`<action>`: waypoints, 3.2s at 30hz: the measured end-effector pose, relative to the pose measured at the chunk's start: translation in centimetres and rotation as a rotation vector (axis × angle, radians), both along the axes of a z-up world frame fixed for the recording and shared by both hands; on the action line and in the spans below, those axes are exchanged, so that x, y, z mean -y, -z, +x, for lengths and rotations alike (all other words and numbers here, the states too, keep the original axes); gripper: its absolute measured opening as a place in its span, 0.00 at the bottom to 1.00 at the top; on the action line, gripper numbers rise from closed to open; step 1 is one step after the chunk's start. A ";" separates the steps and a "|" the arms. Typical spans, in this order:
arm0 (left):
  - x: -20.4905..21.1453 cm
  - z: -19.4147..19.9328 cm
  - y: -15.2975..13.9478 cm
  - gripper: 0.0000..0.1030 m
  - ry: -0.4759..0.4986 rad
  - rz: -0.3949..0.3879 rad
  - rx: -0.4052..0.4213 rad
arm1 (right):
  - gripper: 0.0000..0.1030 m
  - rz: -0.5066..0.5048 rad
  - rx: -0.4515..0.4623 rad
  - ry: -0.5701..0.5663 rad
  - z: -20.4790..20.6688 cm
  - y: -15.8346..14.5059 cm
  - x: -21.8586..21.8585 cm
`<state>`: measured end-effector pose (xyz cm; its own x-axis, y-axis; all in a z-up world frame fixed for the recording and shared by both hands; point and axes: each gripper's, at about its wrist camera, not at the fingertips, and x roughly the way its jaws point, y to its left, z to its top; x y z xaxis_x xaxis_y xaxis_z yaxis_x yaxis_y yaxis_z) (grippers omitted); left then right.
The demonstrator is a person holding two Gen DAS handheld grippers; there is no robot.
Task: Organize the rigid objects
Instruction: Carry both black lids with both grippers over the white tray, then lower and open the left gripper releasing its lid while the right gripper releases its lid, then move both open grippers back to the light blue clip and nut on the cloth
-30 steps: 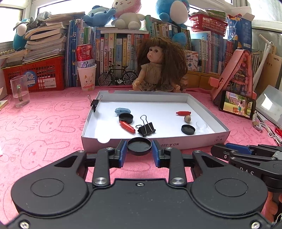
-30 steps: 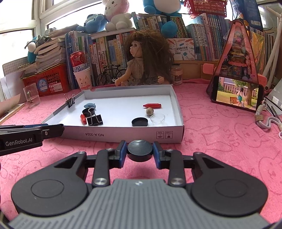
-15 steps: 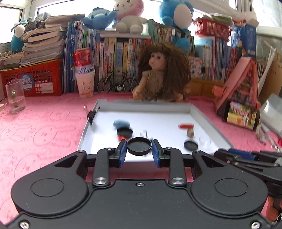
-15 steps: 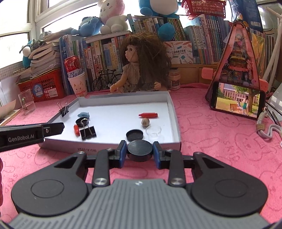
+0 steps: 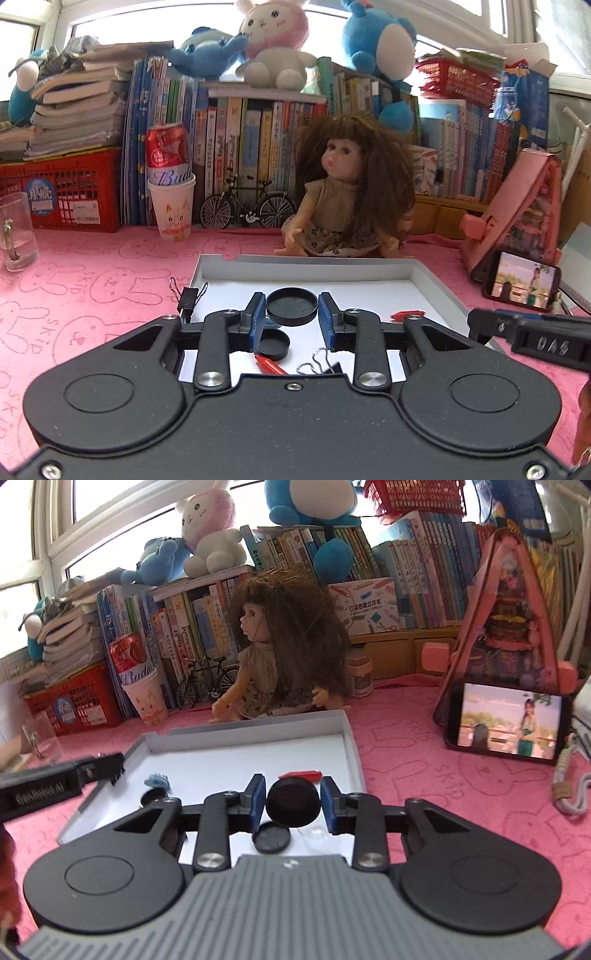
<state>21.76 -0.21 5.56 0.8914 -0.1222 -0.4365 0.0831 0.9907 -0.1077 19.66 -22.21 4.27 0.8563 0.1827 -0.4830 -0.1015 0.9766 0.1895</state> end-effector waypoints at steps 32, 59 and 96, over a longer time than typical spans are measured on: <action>0.4 10.4 4.3 0.28 -0.079 0.058 -0.169 | 0.37 -0.037 -0.107 0.027 11.1 3.1 -1.5; 0.6 10.3 4.3 0.42 -0.088 0.072 -0.206 | 0.64 0.003 -0.109 0.024 10.7 3.2 -1.1; 1.5 -11.3 1.5 0.72 0.090 0.086 -0.075 | 0.85 -0.122 0.034 -0.140 -8.1 1.3 0.0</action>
<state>10.43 -1.73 4.09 0.8429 -0.1592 -0.5139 0.1668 0.9855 -0.0316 11.57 -22.23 2.97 0.8427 0.2436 -0.4801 -0.2428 0.9679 0.0651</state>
